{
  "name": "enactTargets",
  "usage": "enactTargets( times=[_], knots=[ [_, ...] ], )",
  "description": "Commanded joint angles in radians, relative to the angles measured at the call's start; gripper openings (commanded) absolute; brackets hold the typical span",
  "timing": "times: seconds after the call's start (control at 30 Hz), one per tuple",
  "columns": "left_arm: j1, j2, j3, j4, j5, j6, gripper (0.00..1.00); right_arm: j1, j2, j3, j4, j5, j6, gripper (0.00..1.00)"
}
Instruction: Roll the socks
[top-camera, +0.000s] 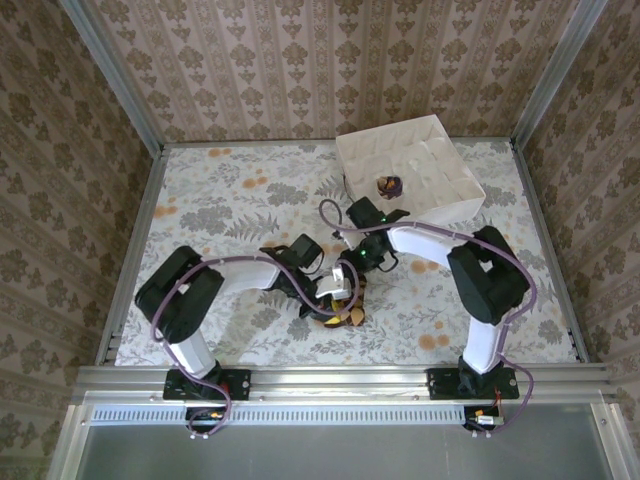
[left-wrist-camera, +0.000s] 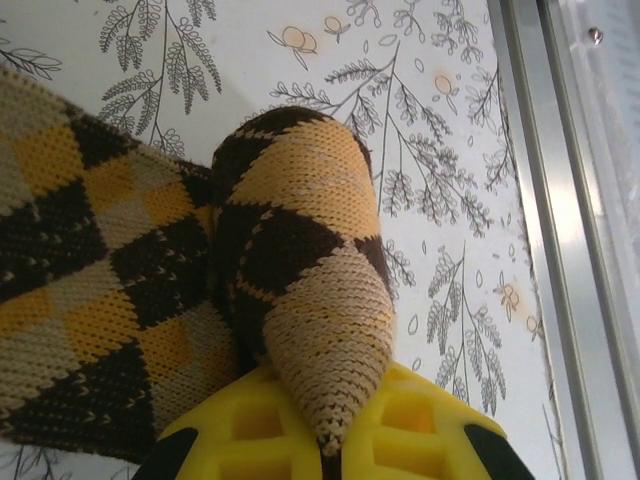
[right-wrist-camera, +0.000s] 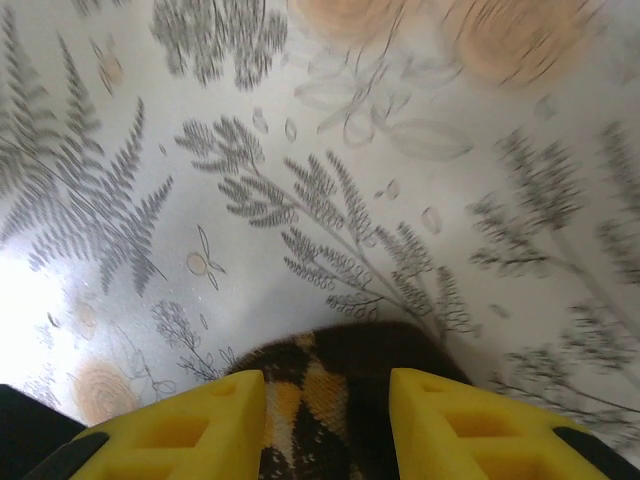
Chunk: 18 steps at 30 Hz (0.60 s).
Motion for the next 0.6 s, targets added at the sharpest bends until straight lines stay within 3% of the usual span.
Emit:
enactTargets(
  times=[0.0, 0.23, 0.4, 0.57],
  knots=[
    [0.007, 0.067, 0.046, -0.082, 0.016, -0.054, 0.0, -0.014, -0.082, -0.019, 0.05, -0.003, 0.011, 0.38],
    [0.025, 0.129, 0.098, -0.111, 0.018, -0.097, 0.0, -0.021, -0.26, -0.158, 0.154, 0.022, 0.026, 0.41],
    [0.043, 0.169, 0.134, -0.138, 0.024, -0.129, 0.0, -0.02, -0.512, -0.348, 0.236, 0.113, 0.042, 0.4],
    [0.053, 0.198, 0.159, -0.164, 0.034, -0.149, 0.0, 0.027, -0.749, -0.427, 0.169, 0.213, -0.016, 0.39]
  ],
)
